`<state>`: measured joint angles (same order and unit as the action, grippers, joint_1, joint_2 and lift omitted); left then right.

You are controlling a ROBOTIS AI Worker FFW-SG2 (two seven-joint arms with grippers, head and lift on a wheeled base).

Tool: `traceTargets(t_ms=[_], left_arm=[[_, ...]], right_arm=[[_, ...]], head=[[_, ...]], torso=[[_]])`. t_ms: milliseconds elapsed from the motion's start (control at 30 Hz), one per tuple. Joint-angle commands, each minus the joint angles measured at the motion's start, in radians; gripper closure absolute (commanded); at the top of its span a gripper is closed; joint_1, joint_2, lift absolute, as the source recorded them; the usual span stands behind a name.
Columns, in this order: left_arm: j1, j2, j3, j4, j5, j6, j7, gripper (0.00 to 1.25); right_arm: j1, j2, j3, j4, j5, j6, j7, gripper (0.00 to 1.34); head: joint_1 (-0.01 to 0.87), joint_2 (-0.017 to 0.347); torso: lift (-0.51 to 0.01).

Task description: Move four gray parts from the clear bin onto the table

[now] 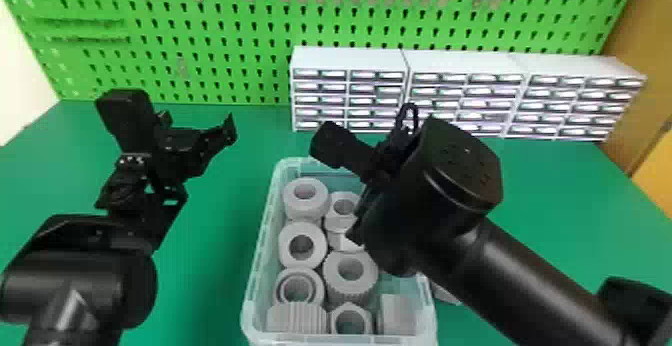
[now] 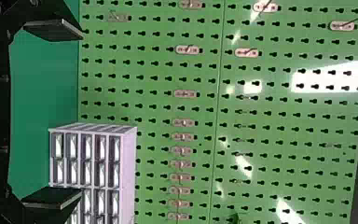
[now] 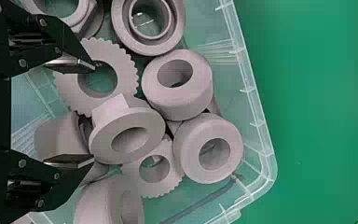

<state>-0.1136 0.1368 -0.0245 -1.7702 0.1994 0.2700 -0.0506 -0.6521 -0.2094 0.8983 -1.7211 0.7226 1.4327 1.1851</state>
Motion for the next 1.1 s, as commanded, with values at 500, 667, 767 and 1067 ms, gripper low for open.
traceTargets(t_ms=[500,667,767,1067], left_arm=[[0.0,0.0,0.0,0.0,0.0,0.0,0.0,0.11],[0.0,0.0,-0.002,0.0,-0.001,0.0,0.0,0.11],[-0.001,0.0,-0.005,0.003,-0.001,0.0,0.0,0.11],[-0.011,-0.002,-0.02,0.015,0.0,0.0,0.0,0.11]], right_arm=[[-0.003,0.001,0.007,0.006,0.0,0.0,0.001,0.57],[-0.004,0.004,0.007,0.021,0.006,-0.006,-0.001,0.57],[-0.008,0.01,0.004,0.051,0.008,-0.025,-0.001,0.57],[-0.023,0.038,0.004,0.117,0.008,-0.066,-0.033,0.53]], head=[[0.687,0.026],[0.687,0.026],[0.687,0.026],[0.687,0.026]], torso=[[-0.05],[-0.05],[-0.05],[-0.05]])
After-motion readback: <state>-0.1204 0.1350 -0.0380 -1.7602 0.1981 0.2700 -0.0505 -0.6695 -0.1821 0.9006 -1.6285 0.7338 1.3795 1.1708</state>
